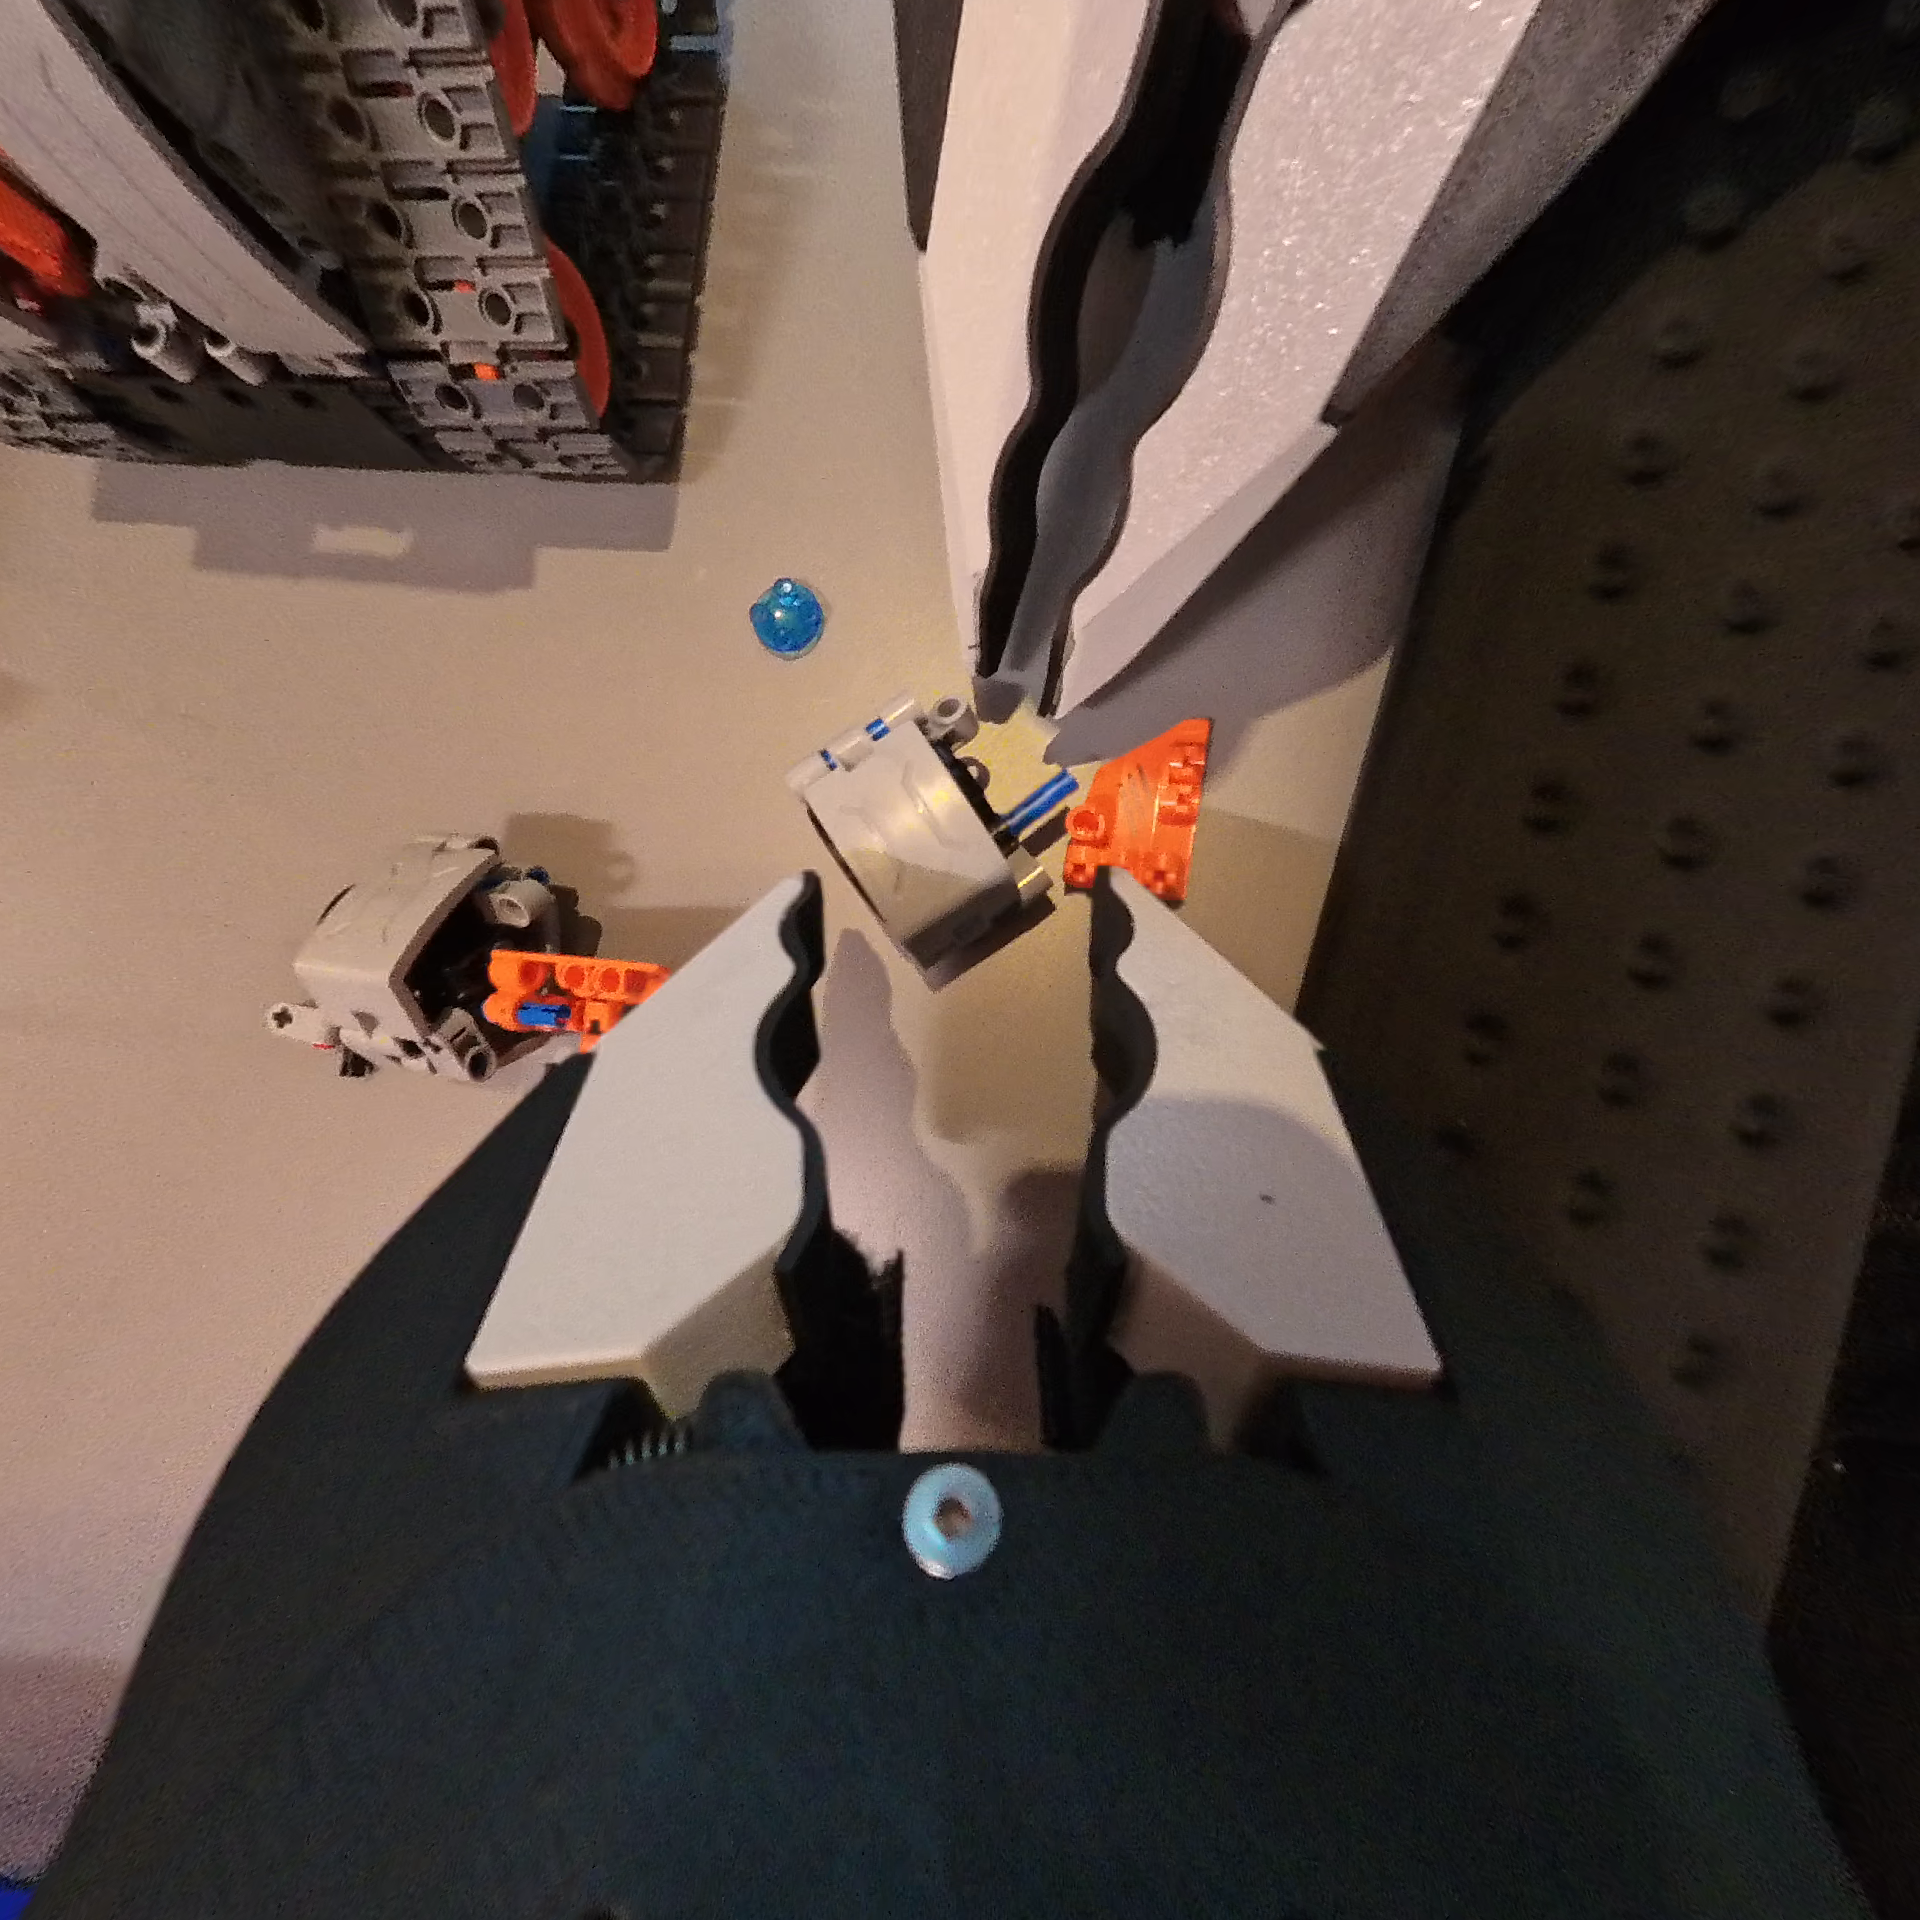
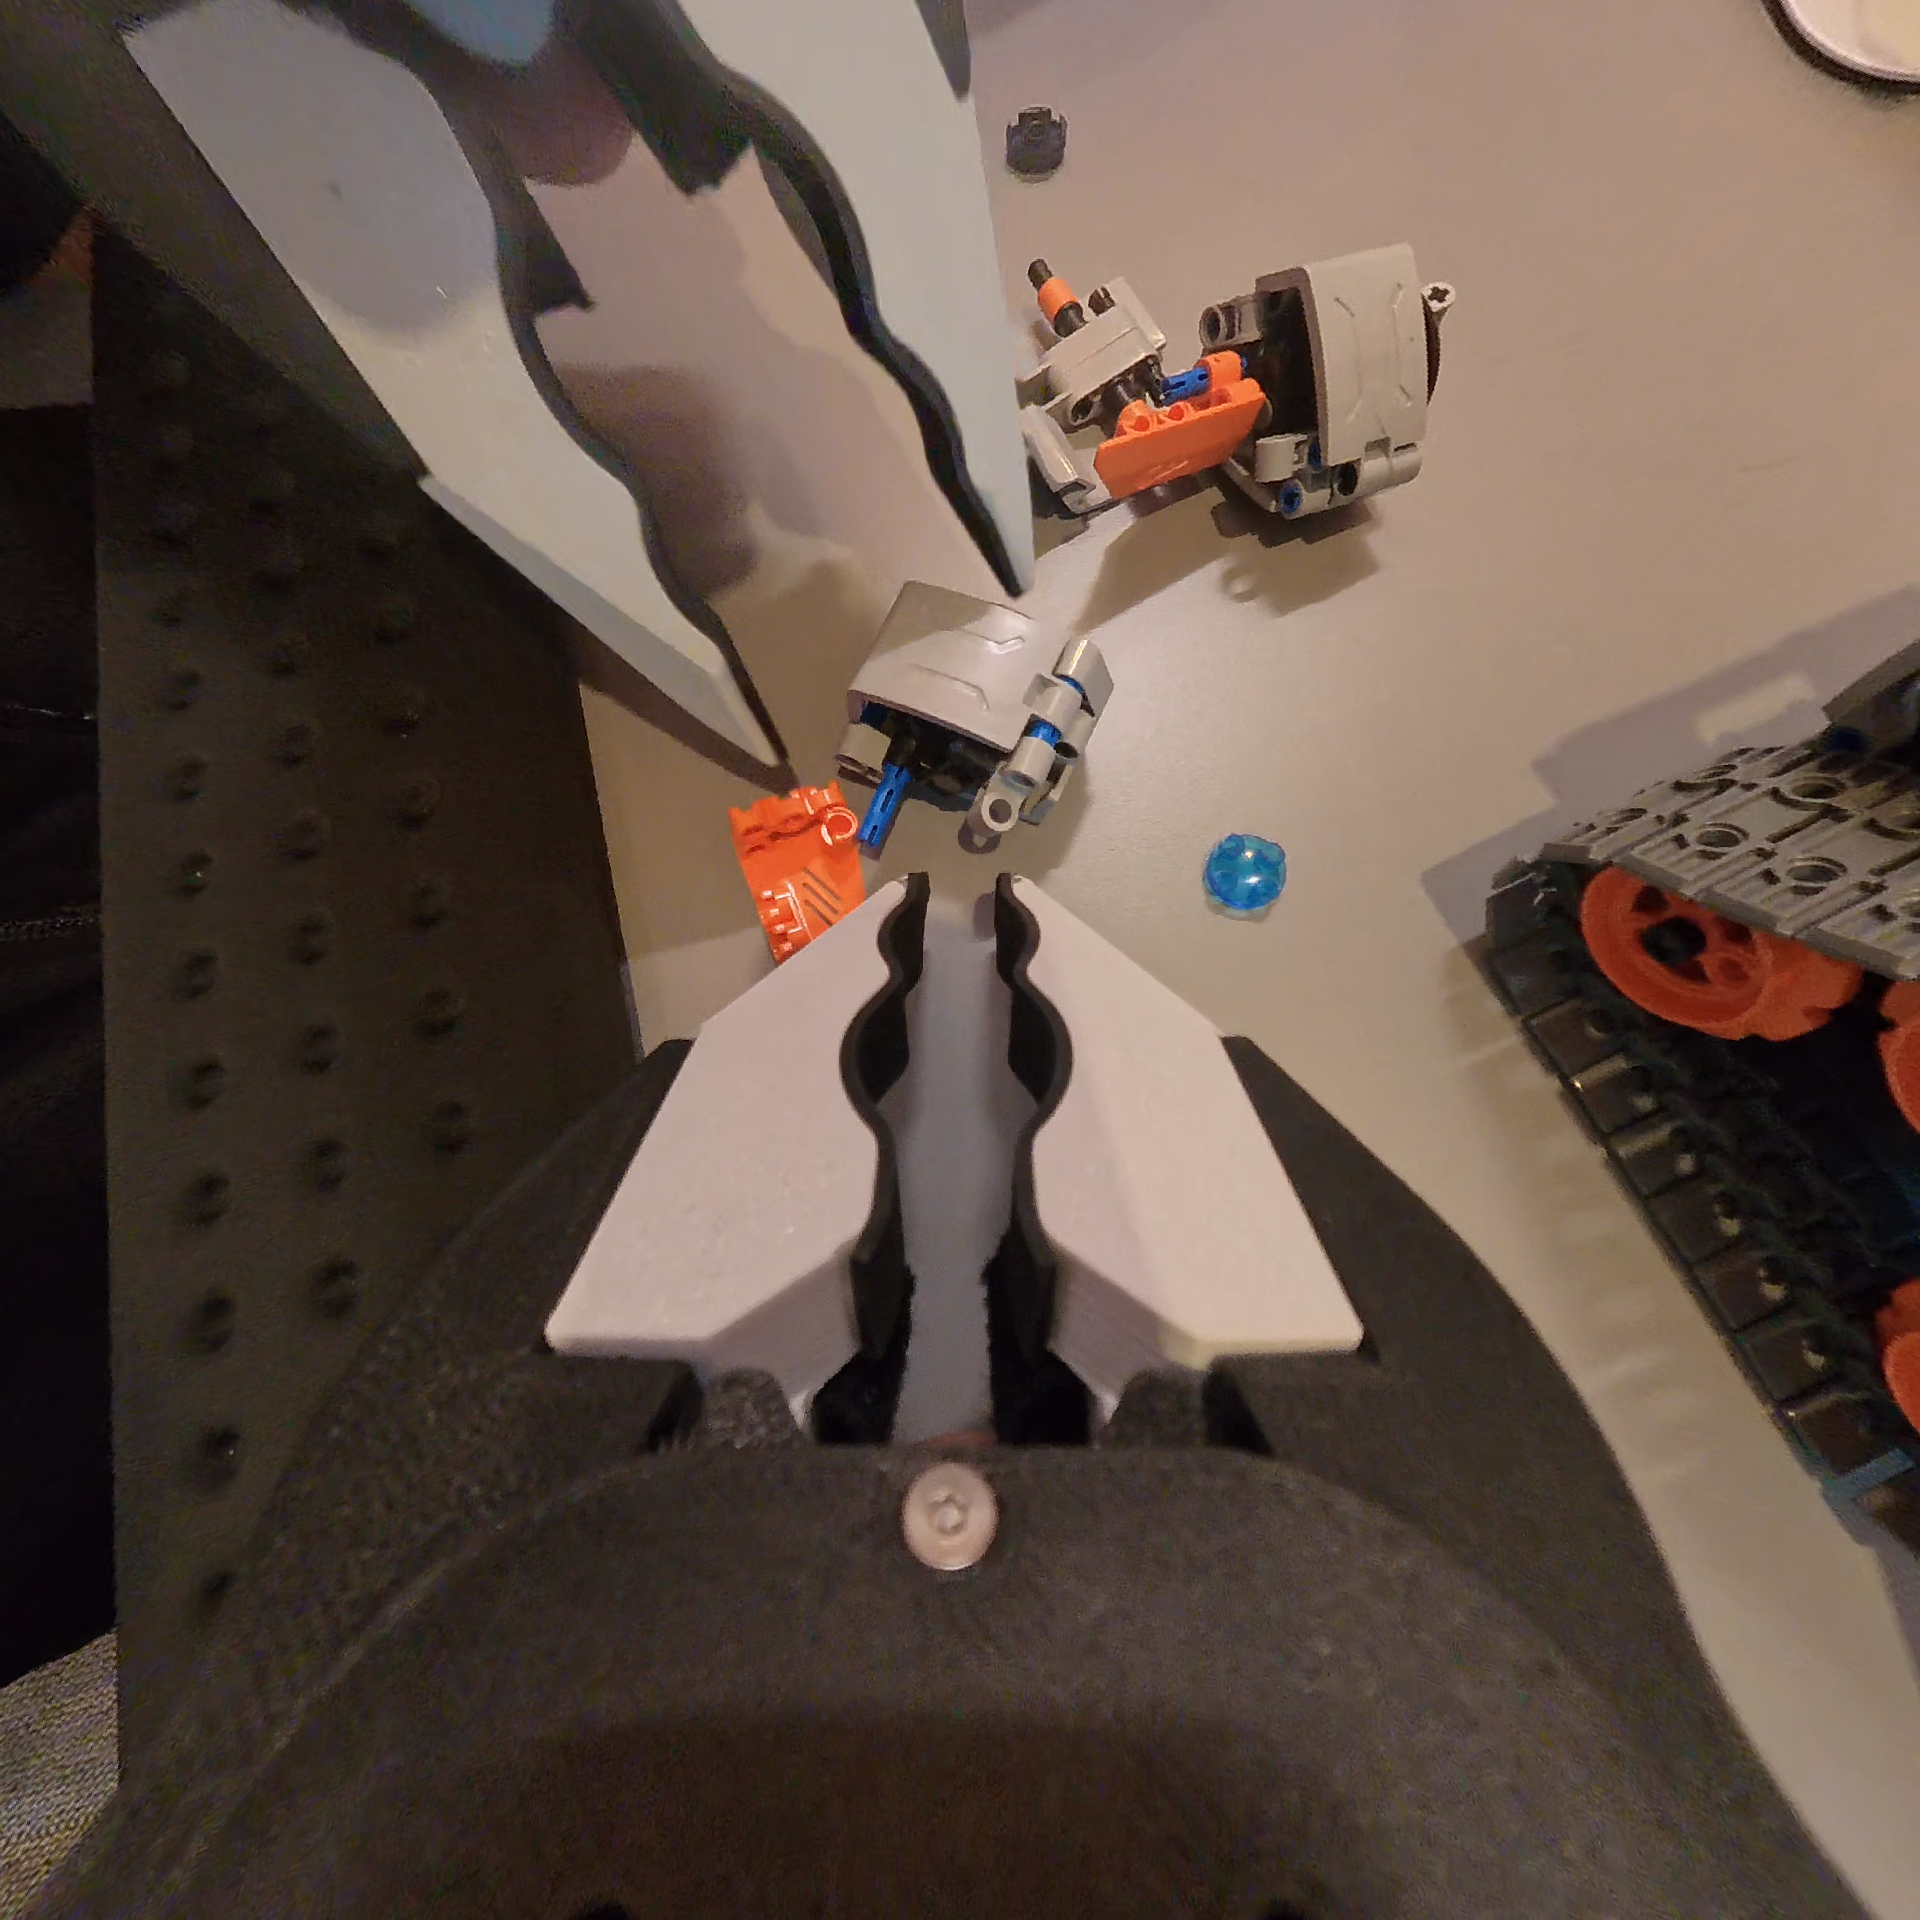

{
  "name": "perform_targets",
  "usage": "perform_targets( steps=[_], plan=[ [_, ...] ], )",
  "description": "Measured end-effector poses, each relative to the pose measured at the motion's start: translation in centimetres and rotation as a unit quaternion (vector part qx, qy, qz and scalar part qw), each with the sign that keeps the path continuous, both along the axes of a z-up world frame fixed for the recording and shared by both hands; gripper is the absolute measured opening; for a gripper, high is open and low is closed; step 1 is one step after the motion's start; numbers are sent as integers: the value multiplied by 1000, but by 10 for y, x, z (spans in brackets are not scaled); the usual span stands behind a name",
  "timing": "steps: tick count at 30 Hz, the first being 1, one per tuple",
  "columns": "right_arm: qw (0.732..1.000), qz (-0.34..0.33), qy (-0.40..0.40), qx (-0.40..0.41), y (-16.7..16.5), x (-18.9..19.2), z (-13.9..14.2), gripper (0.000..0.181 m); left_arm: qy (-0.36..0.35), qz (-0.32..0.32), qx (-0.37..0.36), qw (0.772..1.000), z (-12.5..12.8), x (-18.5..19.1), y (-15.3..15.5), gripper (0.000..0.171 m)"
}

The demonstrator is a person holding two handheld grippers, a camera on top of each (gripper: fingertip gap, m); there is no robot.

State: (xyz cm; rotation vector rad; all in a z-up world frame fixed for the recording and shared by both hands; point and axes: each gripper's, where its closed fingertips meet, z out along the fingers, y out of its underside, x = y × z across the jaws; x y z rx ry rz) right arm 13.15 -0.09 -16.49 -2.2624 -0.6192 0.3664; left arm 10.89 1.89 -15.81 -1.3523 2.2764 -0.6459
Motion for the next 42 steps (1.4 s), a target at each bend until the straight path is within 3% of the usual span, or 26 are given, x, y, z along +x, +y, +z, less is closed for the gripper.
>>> perform_targets(
  steps=[3,9,12,17,23,28,32,37,42],
  plan=[
    [1000,1,-2,0,0,0,0,10,-7,12,-9,1000,-3,5,-1,31],
    [1000,-9,-1,3,0,3,2,10,-43,9,-10,999,1,12,-1,28],
    [1000,-19,3,10,1,7,7,10,-98,-1,63,993,13,15,9,28],
    [1000,-17,2,22,1,6,11,10,-212,-48,199,956,44,14,8,26],
    [998,-9,8,68,4,2,27,10,-275,-69,220,933,66,11,0,27],
    [993,-10,18,115,7,1,45,10,-278,-84,224,931,63,9,-5,27],
    [995,-14,13,96,6,2,38,10,-256,-90,224,936,54,5,-5,27],
    [996,-13,7,86,6,2,33,9,-193,-80,211,955,25,-12,10,27],
    [997,-10,1,77,6,1,28,9,-186,-64,210,958,20,-21,20,27]
  ],
)
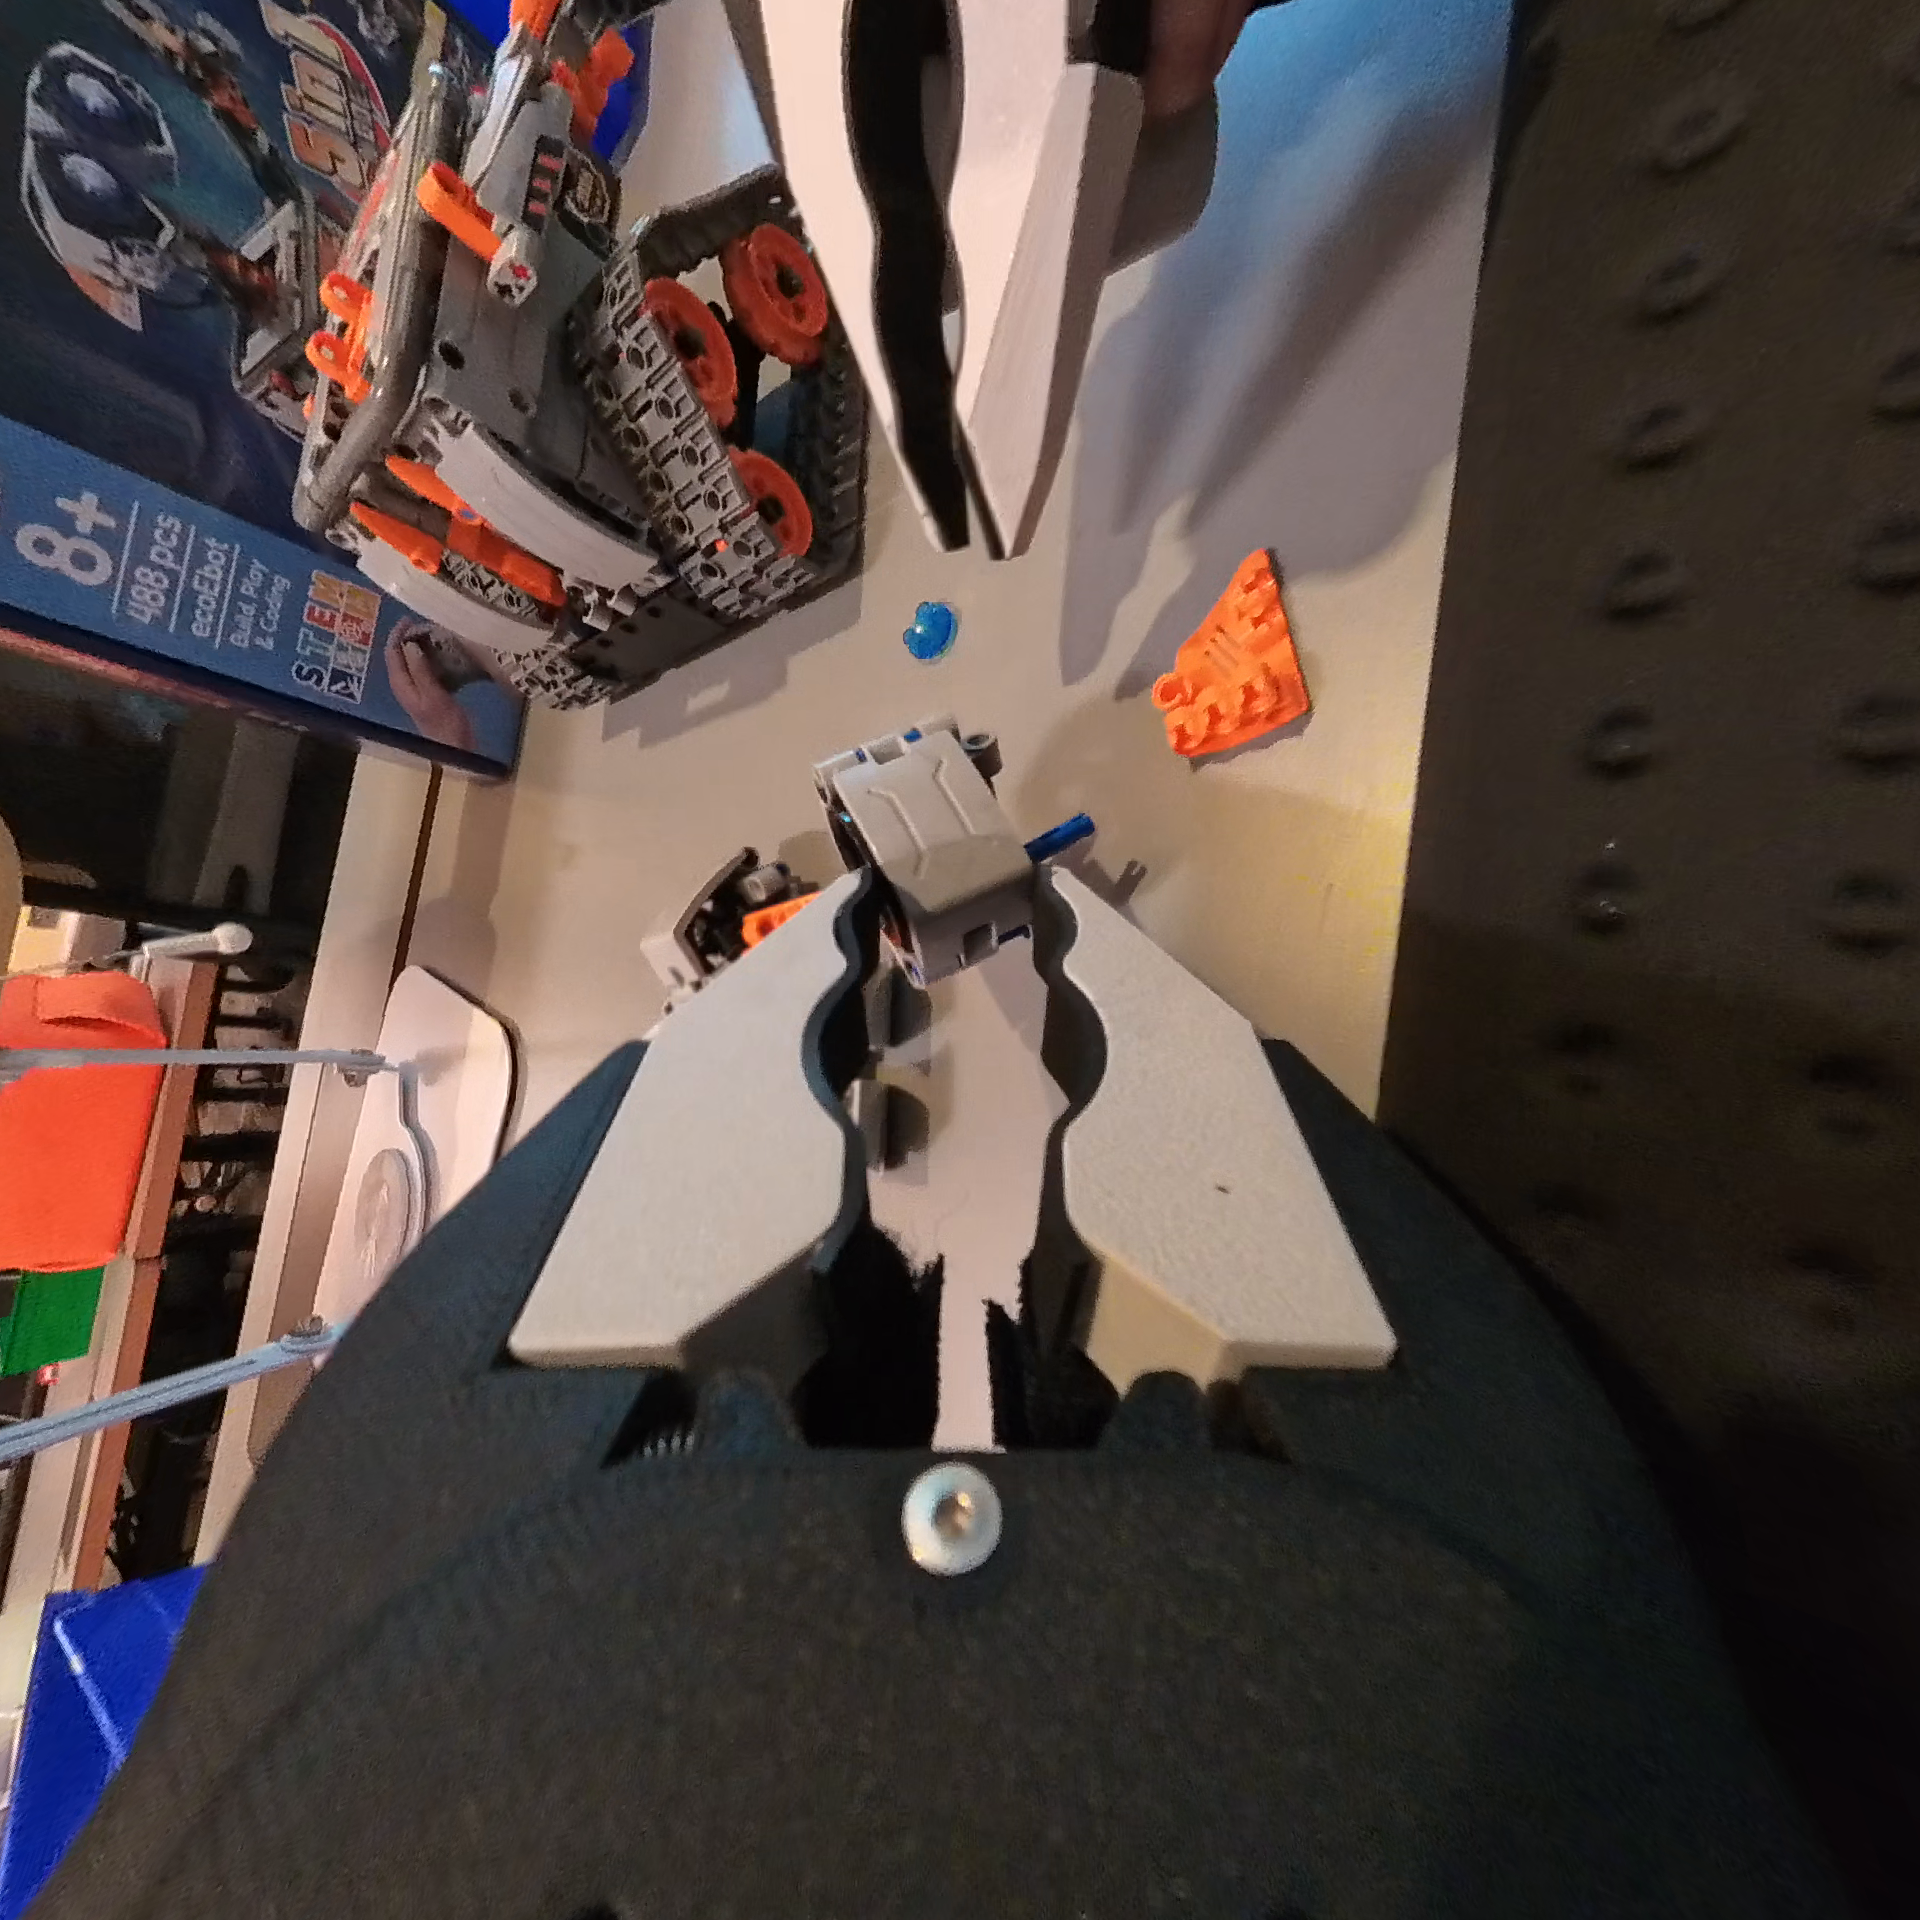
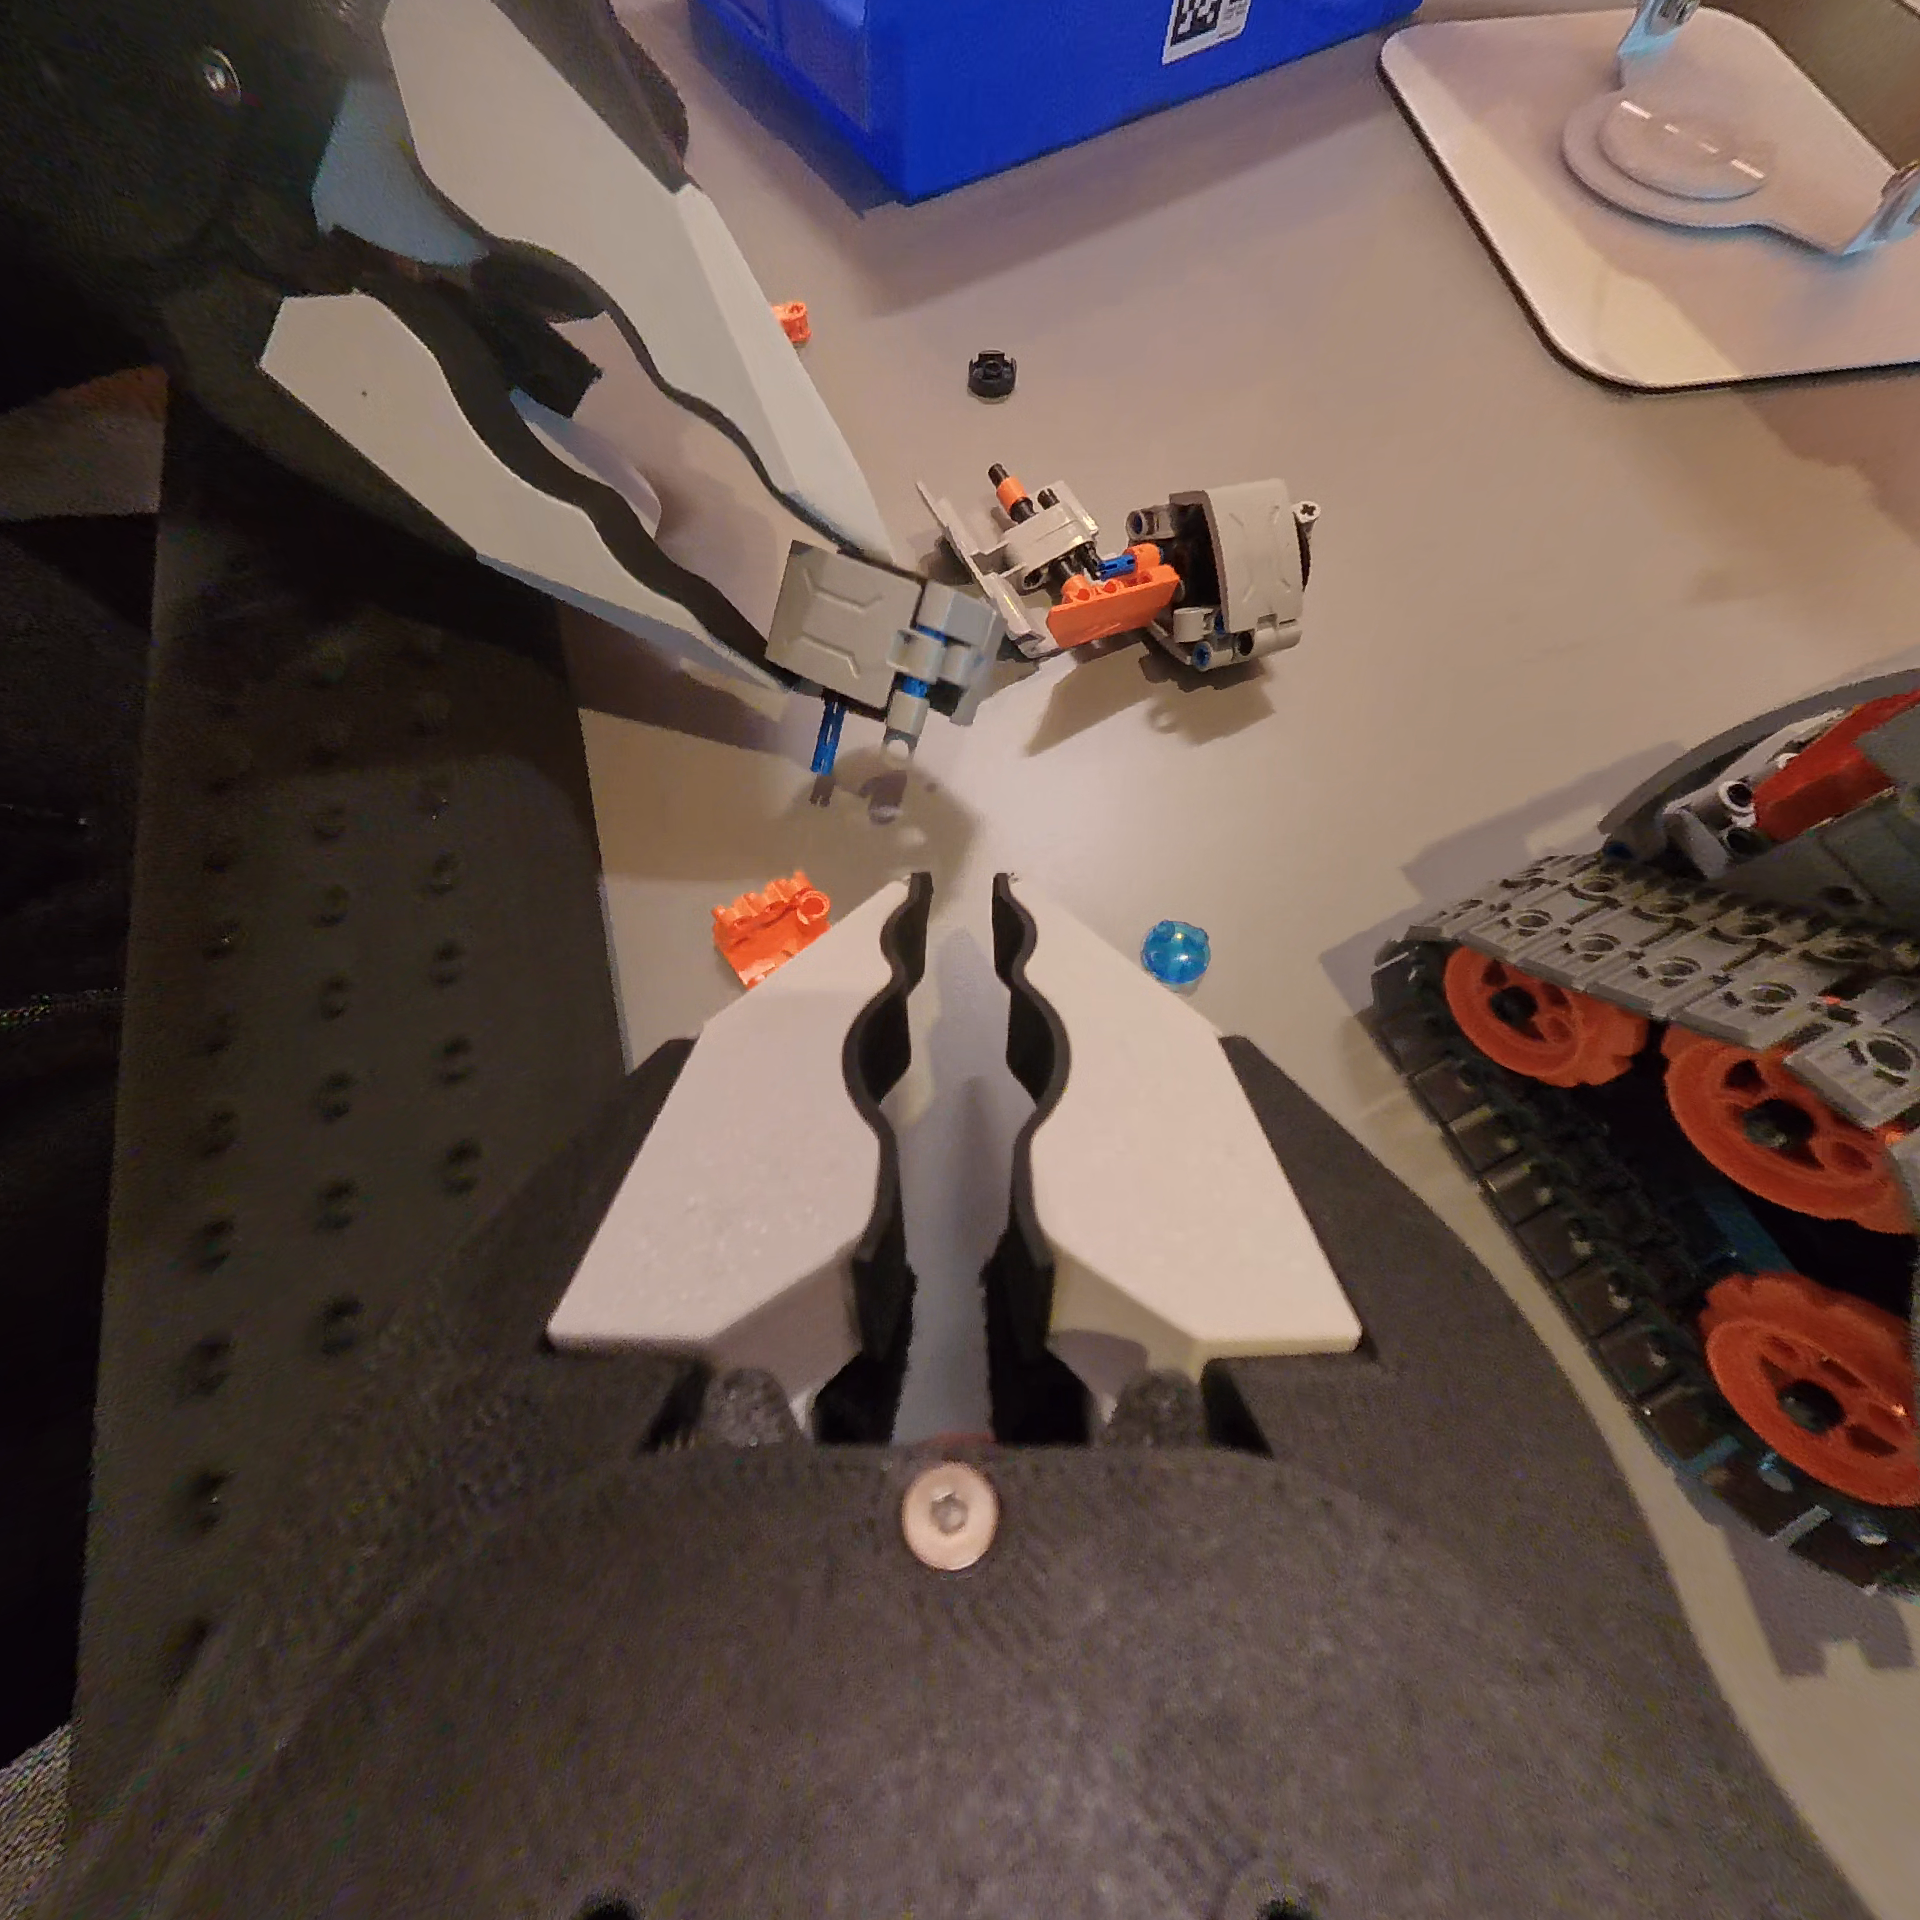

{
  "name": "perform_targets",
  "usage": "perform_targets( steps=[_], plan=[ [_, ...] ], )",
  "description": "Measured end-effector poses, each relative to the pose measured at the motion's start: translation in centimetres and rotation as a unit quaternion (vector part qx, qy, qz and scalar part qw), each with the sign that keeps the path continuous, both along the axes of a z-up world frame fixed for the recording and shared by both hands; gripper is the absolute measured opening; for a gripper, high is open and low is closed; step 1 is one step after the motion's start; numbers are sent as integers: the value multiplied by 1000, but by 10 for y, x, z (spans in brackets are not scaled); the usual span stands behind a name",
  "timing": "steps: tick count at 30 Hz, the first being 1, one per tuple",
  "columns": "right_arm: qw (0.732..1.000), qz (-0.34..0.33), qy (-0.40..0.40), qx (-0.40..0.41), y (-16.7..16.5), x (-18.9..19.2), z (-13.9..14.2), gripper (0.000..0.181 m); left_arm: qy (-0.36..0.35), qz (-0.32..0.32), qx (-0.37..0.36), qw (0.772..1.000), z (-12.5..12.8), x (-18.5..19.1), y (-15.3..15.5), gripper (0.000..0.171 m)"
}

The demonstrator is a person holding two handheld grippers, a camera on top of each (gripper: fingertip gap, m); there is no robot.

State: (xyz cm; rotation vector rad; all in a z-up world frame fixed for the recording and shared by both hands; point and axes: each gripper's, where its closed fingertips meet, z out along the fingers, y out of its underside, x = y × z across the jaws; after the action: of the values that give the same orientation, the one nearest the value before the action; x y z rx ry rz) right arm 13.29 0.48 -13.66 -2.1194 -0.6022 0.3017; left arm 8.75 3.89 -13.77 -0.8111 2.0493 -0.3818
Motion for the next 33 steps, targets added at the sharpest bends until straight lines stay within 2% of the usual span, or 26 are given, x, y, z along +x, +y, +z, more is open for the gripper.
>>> perform_targets(
  steps=[13,23,33],
  plan=[
    [1000,9,7,-23,1,1,-13,9,51,46,-43,997,-26,-26,28,27],
    [999,16,11,-43,2,1,-24,9,56,48,-84,994,-29,-35,36,26],
    [999,24,12,-41,1,-2,-23,9,70,54,-112,990,-34,-37,40,27]
  ],
)
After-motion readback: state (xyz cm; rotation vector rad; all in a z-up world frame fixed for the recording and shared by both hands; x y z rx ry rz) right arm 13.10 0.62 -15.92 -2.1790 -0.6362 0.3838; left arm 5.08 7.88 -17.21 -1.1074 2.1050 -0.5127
